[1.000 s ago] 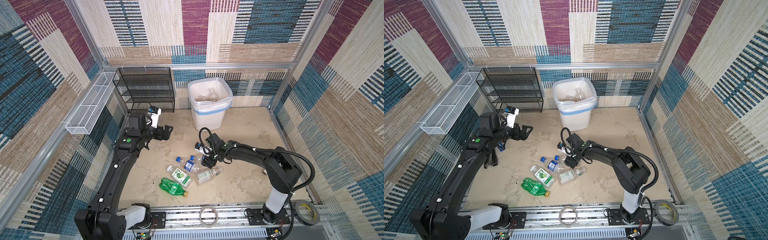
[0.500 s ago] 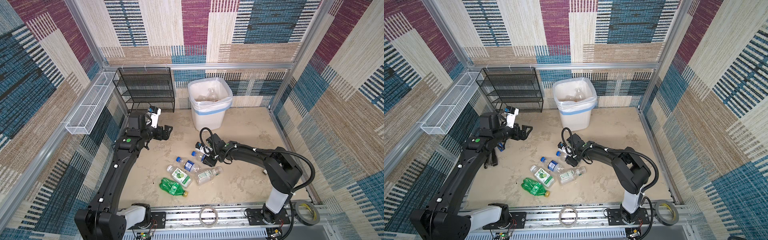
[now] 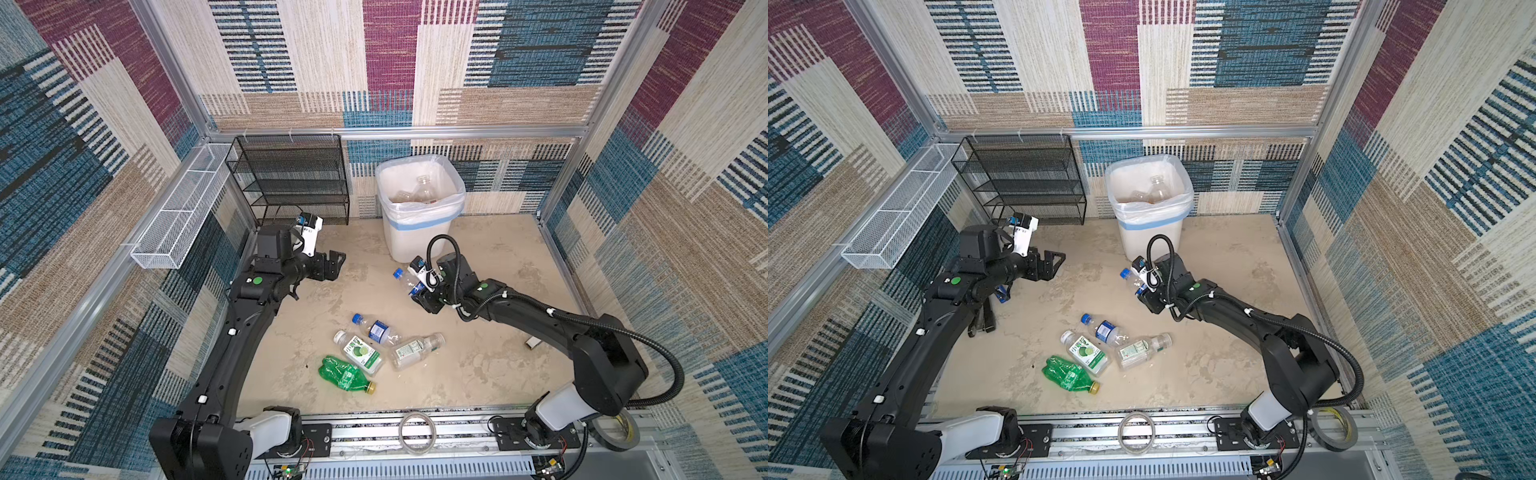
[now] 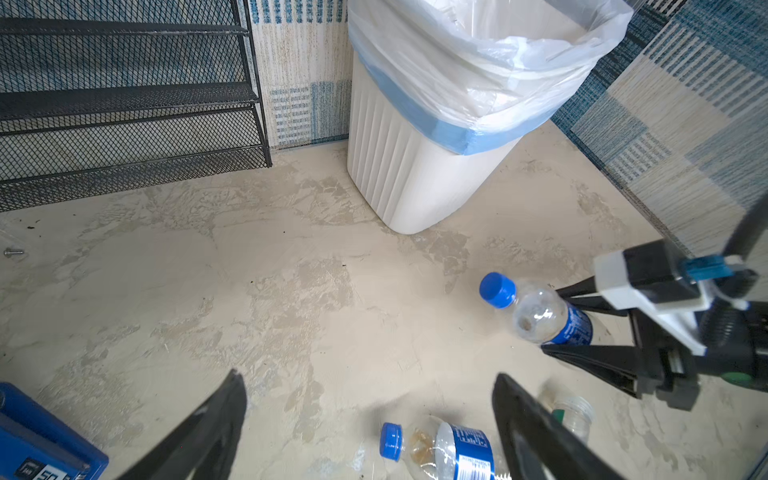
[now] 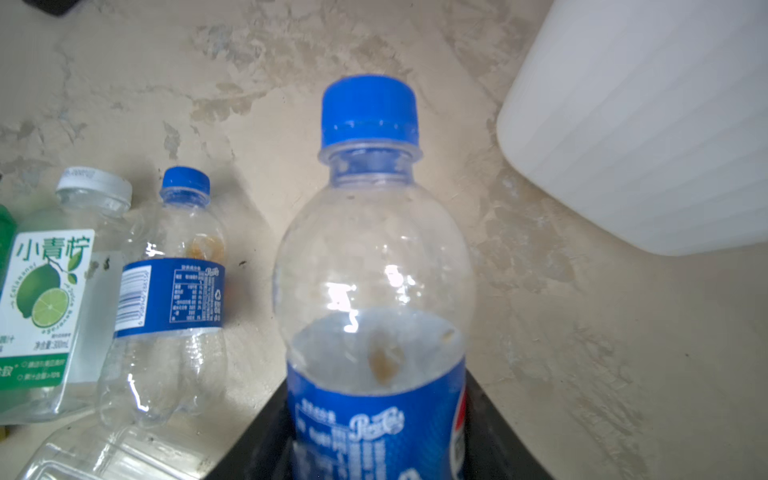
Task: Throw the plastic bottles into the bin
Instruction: 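Lift the Pepsi bottle over the bin and open the right gripper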
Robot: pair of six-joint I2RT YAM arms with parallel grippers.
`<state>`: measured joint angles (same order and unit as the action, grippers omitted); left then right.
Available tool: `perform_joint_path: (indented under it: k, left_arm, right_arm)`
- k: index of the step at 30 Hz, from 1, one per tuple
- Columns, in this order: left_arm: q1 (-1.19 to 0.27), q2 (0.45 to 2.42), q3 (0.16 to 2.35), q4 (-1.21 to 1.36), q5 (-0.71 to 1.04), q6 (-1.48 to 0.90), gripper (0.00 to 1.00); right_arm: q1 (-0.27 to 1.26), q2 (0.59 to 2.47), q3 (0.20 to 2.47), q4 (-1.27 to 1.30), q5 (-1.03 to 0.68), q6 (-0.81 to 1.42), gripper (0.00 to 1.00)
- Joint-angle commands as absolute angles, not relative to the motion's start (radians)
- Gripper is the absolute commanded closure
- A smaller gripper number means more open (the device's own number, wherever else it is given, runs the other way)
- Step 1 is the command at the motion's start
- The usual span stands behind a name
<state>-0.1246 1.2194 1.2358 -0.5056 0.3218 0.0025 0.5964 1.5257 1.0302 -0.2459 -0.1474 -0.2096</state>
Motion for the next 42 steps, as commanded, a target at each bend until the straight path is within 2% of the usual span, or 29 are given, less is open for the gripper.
perform_joint_path:
  k: [1,12,21,28,32,36,38,40,42]
  left_arm:
    - [-0.122,1.224,1.231,-0.474,0.346,-0.012,0.07]
    - [-0.123,1.238,1.229,-0.468,0.363,-0.023,0.08]
    - [-0.123,1.235,1.217,-0.448,0.379,-0.029,0.08]
    - [-0.123,1.219,1.197,-0.418,0.403,-0.029,0.08]
    - [-0.123,1.203,1.177,-0.385,0.423,-0.030,0.08]
    - [-0.123,1.192,1.160,-0.362,0.439,-0.030,0.08]
    - [-0.123,1.187,1.157,-0.358,0.439,-0.028,0.08]
    - [-0.123,1.183,1.154,-0.352,0.440,-0.027,0.08]
    - [-0.124,1.180,1.150,-0.346,0.441,-0.032,0.08]
  right_arm:
    - [0.569,1.463,0.997,-0.118,-0.148,-0.132,0.47]
    - [0.458,1.195,0.835,0.163,-0.078,0.026,0.49]
    - [0.428,1.012,0.700,0.477,0.011,0.072,0.49]
    - [0.428,0.878,0.580,0.771,0.142,-0.034,0.48]
    - [0.426,0.826,0.547,0.941,0.155,-0.112,0.48]
    - [0.426,0.838,0.560,1.081,0.159,-0.116,0.48]
    - [0.425,0.883,0.624,1.061,0.145,-0.102,0.46]
    - [0.415,0.981,0.774,0.917,0.116,-0.076,0.45]
    - [0.399,1.155,1.033,0.642,0.064,-0.043,0.45]
